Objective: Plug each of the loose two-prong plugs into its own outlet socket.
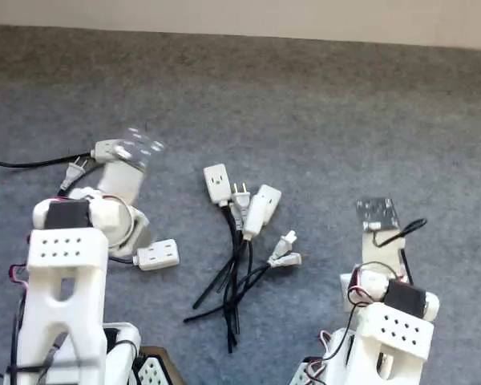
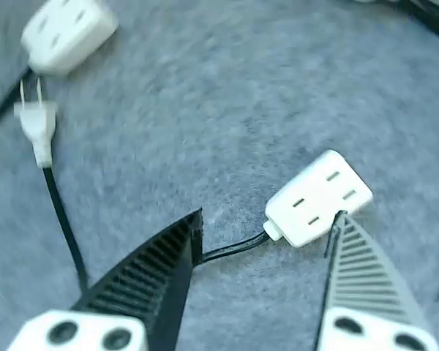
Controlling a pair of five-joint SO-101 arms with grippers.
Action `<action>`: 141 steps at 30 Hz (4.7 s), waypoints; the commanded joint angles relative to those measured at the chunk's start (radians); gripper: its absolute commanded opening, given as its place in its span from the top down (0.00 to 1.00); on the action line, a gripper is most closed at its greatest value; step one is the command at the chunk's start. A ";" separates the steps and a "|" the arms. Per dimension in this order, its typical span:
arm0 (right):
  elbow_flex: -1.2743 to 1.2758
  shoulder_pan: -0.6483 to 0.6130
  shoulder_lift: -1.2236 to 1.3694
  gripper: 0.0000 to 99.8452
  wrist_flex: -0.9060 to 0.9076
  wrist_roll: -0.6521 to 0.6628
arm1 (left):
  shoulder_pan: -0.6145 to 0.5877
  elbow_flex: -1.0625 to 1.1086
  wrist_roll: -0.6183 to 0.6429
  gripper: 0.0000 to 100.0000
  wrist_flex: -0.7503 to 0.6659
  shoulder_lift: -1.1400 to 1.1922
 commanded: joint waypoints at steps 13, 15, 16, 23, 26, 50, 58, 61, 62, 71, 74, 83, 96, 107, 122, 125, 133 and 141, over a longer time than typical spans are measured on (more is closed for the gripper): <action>-0.420 -0.510 0.665 0.87 -0.087 0.186 | -0.065 -0.035 0.249 0.72 -0.232 0.371; -0.378 -0.555 0.690 0.88 -0.165 0.150 | -0.065 -0.035 0.249 0.72 -0.233 0.374; -0.352 -0.581 0.685 0.89 -0.208 0.140 | -0.065 -0.035 0.247 0.72 -0.233 0.375; -0.134 -0.720 0.527 0.91 -0.338 0.367 | -0.061 0.004 0.245 0.72 -0.247 0.377; -0.090 -0.723 0.449 0.83 -0.341 0.491 | -0.062 0.005 0.245 0.72 -0.259 0.377; 0.105 -0.872 0.361 0.79 -0.572 0.531 | -0.059 0.031 0.245 0.72 -0.281 0.378; 0.156 -0.872 0.360 1.00 -0.559 0.597 | -0.059 0.033 0.245 0.72 -0.281 0.378; 0.147 -0.854 0.352 1.00 -0.487 0.525 | -0.059 0.033 0.245 0.72 -0.281 0.378; 0.136 -0.842 0.351 1.00 -0.452 0.508 | -0.059 0.033 0.245 0.72 -0.281 0.378; -0.024 -0.869 0.354 1.00 -0.012 0.600 | -0.059 0.035 0.245 0.72 -0.278 0.378; 0.053 -0.894 0.355 1.00 -0.131 0.540 | -0.058 0.051 0.245 0.72 -0.282 0.378; 0.173 -0.889 0.352 0.99 -0.251 0.488 | -0.031 0.059 0.245 0.72 -0.279 0.378; 0.114 -0.888 0.351 0.88 -0.136 0.485 | -0.031 0.059 0.245 0.72 -0.278 0.378; 0.101 -0.868 0.351 0.88 -0.105 0.486 | -0.031 0.059 0.245 0.72 -0.276 0.378; 0.036 -0.690 0.351 0.99 -0.105 0.595 | -0.031 0.059 0.245 0.72 -0.281 0.378; 0.024 -0.714 0.351 0.99 -0.104 0.594 | -0.031 0.068 0.245 0.72 -0.282 0.378; -0.189 -0.823 0.351 0.99 -0.171 0.209 | -0.036 0.042 0.245 0.72 -0.290 0.366; -0.601 -0.931 0.363 0.99 -0.206 -0.275 | -0.054 -0.147 0.245 0.65 -0.201 0.366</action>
